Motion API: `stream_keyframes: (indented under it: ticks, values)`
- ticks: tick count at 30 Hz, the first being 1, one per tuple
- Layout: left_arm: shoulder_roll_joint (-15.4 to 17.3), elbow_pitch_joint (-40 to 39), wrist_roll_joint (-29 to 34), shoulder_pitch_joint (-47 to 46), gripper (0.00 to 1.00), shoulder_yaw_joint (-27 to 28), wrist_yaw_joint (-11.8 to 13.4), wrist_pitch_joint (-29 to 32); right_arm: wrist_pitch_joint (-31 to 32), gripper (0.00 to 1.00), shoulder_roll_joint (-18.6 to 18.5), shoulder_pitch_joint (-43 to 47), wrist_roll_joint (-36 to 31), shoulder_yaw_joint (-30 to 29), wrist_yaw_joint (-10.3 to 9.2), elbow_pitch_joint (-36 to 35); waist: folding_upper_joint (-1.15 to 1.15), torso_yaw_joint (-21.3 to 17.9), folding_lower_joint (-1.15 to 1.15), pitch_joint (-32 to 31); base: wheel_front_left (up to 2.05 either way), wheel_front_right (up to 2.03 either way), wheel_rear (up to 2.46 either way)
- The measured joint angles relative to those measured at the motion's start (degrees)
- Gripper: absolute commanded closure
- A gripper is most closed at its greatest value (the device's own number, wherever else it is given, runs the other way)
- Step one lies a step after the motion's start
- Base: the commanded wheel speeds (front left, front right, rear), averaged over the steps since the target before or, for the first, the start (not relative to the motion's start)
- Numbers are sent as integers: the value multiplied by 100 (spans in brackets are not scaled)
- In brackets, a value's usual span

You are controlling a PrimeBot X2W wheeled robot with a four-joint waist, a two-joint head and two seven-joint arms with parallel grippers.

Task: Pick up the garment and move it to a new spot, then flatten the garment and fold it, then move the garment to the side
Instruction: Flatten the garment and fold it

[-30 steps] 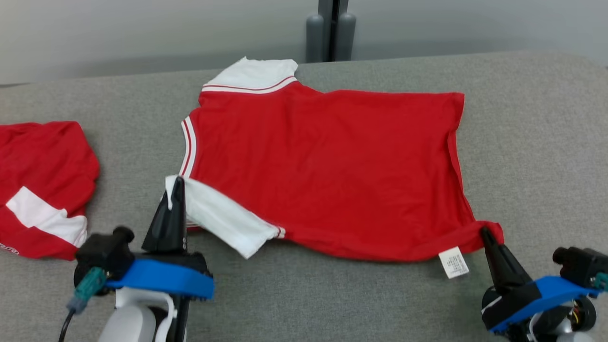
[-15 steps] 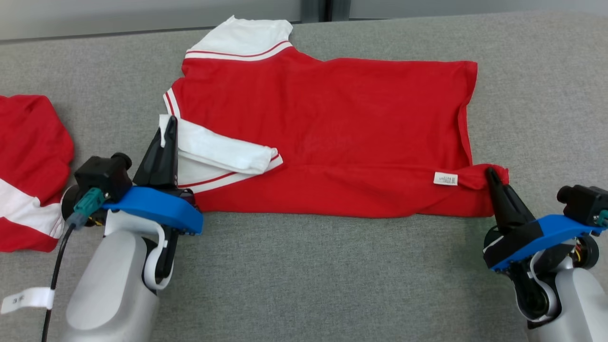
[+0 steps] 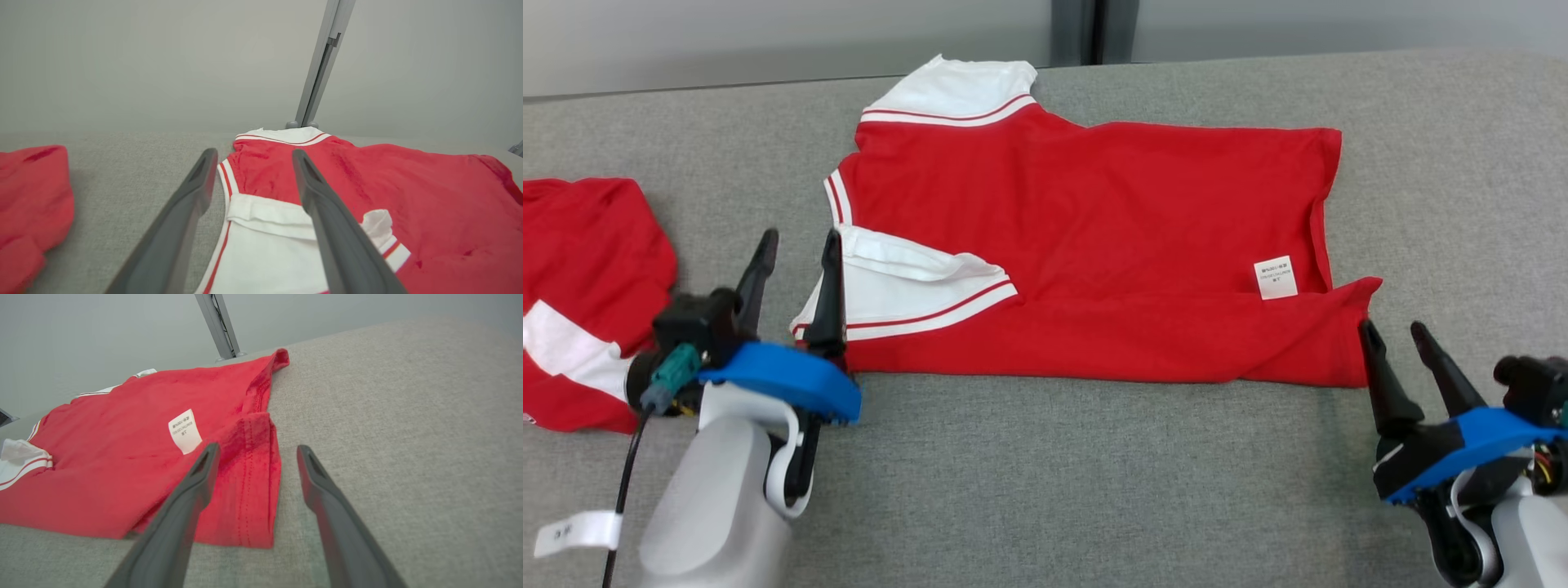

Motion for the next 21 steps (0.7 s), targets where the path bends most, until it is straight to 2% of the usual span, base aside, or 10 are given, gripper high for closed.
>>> stream_keyframes:
  ticks: [7,18,19,20,21]
  values:
    - [109,69,1,851,0,10,68,15,204,0,74,369,-253,-75,0,10,0,97,0,-24,0,0,0]
    - [-2,587,-171,743,0,-129,-22,123,169,0,142,64,-494,21,0,526,0,79,0,130,0,0,0]
    - [-12,634,-202,711,0,-122,-26,110,166,10,157,32,-495,34,0,576,0,77,0,140,0,0,0]
    - [-23,683,-267,667,0,-112,-35,109,163,58,168,-12,-495,56,0,620,0,77,0,148,0,0,0]
    - [-32,733,-311,619,56,-111,-56,109,141,93,171,-55,-494,75,0,668,0,78,0,153,0,0,0]
